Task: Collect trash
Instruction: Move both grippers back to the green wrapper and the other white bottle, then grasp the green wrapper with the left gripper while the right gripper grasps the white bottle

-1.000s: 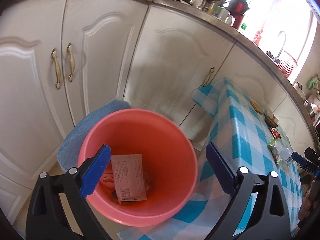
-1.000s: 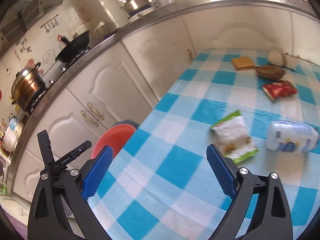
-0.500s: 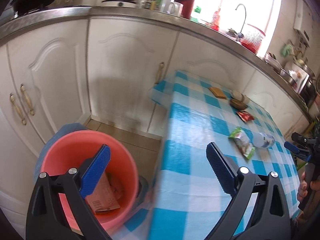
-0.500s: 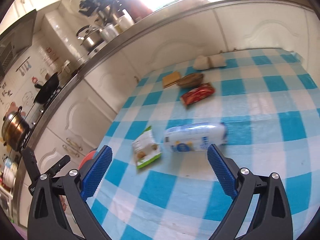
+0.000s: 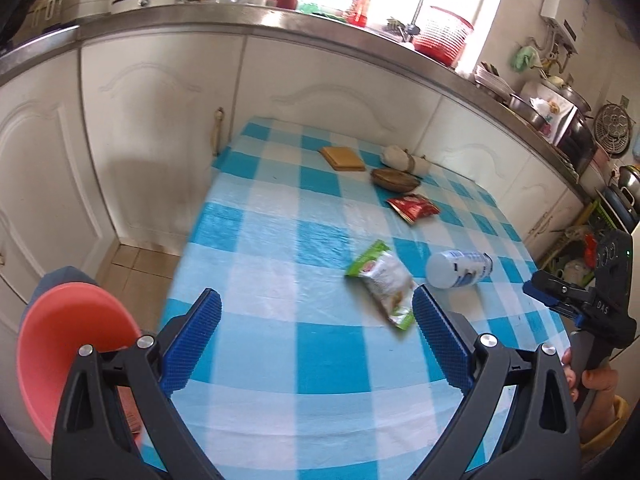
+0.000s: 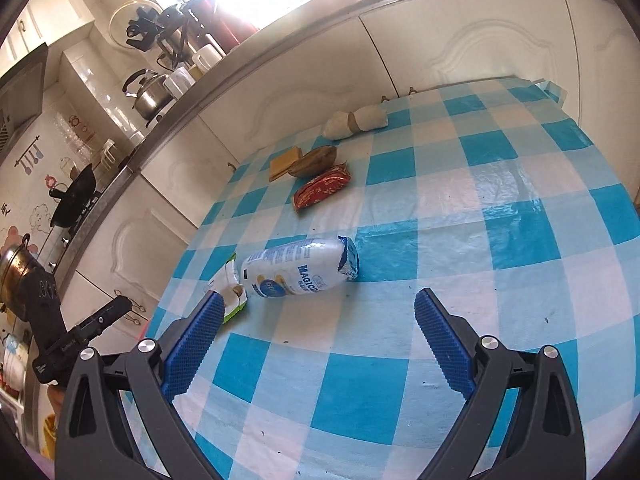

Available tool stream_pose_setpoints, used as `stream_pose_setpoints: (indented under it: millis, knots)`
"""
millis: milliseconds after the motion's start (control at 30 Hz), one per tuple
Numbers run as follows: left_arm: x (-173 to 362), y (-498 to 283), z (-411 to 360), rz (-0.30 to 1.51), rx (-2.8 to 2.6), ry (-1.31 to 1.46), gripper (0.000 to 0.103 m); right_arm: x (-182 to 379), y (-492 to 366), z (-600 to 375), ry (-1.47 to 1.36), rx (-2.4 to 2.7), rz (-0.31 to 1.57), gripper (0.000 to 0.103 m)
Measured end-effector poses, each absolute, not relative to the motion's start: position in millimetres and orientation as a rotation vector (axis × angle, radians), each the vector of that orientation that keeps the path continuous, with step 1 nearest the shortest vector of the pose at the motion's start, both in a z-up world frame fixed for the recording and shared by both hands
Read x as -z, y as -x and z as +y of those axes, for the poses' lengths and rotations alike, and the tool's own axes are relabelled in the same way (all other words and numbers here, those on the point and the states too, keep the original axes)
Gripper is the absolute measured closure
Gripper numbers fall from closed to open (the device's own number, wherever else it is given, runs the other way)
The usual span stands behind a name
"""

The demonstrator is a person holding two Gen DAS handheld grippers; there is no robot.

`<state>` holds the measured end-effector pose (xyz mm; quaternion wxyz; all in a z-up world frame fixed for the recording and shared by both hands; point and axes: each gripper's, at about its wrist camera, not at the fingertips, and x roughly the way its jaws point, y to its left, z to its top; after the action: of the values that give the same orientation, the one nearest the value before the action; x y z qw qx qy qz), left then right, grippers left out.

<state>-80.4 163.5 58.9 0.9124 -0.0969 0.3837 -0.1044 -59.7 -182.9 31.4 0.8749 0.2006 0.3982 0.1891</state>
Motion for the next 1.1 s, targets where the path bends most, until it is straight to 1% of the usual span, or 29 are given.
stream_pose_setpoints:
  millis: [267,600,733,867,967,1033,1100]
  knots:
    - [-41,70,129,0.847,0.265,0.183,0.006,-30,52,-151,-0.293,-0.447,0.842,0.008]
    - [-27,41,90,0.881,0.241,0.19,0.006,-27,46,-145,-0.294,-0.449,0.845,0.008]
    - [-27,25,76,0.869,0.172,0.12,0.006,-23,41,-147,-0.295,-0.436,0.854,0.008]
    - [-20,11,69,0.896,0.115,0.047,0.007,-19,38,-153,-0.324,-0.434,0.866,0.008]
    - [-15,6,67,0.921,0.111,0.044,0.011,-18,37,-153,-0.322,-0.43,0.864,0.008]
    - [-11,4,66,0.935,0.103,0.031,0.022,-19,35,-152,-0.32,-0.431,0.861,0.008]
    - [-11,4,65,0.93,0.098,0.022,0.026,-20,33,-151,-0.315,-0.435,0.861,0.008]
